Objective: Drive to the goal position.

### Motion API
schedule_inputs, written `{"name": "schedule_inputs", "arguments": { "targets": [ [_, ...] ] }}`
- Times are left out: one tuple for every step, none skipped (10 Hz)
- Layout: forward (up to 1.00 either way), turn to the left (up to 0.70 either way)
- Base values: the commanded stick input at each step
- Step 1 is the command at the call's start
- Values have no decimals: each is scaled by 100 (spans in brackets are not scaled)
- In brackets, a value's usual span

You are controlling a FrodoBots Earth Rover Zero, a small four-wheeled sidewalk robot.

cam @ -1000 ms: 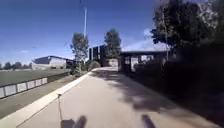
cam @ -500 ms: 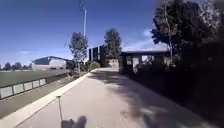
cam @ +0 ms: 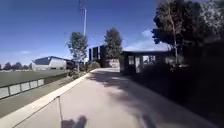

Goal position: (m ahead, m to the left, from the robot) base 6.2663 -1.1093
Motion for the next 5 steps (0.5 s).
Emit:
{"name": "schedule_inputs", "arguments": {
  "targets": [
    [100, 0],
    [100, 0],
    [100, 0],
    [100, 0],
    [100, 0]
  ]
}}
